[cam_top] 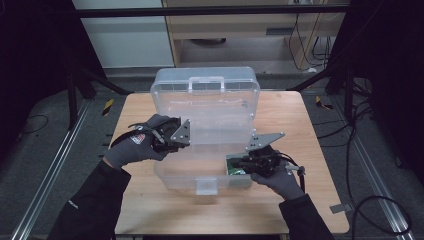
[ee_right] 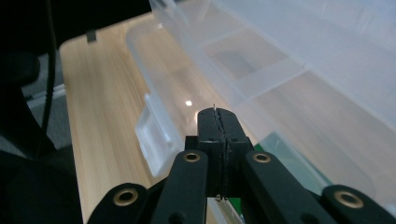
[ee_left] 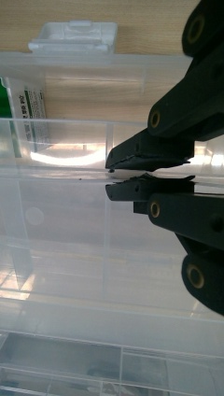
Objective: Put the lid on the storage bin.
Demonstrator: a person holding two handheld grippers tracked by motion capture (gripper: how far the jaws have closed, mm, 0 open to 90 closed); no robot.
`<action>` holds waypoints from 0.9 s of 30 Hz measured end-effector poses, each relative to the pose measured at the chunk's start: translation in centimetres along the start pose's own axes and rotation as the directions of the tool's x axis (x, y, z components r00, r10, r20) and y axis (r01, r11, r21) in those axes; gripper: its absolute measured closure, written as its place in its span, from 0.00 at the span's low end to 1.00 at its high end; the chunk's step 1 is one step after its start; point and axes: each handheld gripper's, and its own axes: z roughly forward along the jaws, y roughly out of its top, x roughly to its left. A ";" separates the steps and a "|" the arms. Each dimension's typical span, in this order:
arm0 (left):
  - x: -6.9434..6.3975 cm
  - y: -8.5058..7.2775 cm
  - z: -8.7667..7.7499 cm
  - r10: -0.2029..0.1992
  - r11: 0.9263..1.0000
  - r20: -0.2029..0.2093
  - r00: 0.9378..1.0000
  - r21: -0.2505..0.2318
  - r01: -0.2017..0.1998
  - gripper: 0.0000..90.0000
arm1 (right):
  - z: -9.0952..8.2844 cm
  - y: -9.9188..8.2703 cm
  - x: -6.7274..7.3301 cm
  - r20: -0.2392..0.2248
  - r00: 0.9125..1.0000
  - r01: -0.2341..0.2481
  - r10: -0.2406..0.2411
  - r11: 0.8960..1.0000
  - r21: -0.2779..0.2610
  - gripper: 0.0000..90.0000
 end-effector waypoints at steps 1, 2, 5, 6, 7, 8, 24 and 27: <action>0.0 0.0 0.0 -0.001 1.000 0.000 1.000 -0.002 0.001 0.92 | -0.5 0.2 -0.1 -0.008 1.000 -0.007 0.006 0.999 -0.033 1.00; 0.0 0.0 0.0 -0.001 1.000 0.000 1.000 -0.001 0.001 0.92 | -0.7 0.3 -0.1 -0.015 1.000 -0.009 0.008 0.999 -0.040 1.00; -0.1 0.1 0.0 0.000 1.000 0.000 1.000 0.002 0.000 0.92 | -1.3 0.6 -0.1 -0.008 1.000 -0.016 0.016 0.996 -0.092 1.00; -0.1 0.1 0.0 0.000 1.000 0.000 1.000 0.002 0.000 0.92 | -1.3 0.6 -0.1 -0.008 1.000 -0.016 0.016 0.996 -0.092 1.00; -0.1 0.0 0.0 0.000 1.000 0.000 1.000 0.003 0.000 0.92 | -1.8 0.9 -0.3 0.012 1.000 -0.024 0.026 0.992 -0.127 1.00; -0.1 0.0 0.0 -0.001 1.000 0.000 1.000 0.001 0.001 0.92 | -2.0 1.0 -0.5 0.023 0.999 -0.033 0.037 0.989 -0.145 1.00; -0.5 -0.1 0.1 -0.008 1.000 0.001 1.000 -0.008 0.008 0.91 | -3.8 2.5 -4.8 0.180 0.964 -0.129 0.195 0.937 -0.325 1.00; -0.6 -0.2 0.1 -0.014 1.000 0.002 1.000 -0.012 0.014 0.91 | -3.9 2.7 -6.0 0.197 0.954 -0.153 0.227 0.931 -0.331 1.00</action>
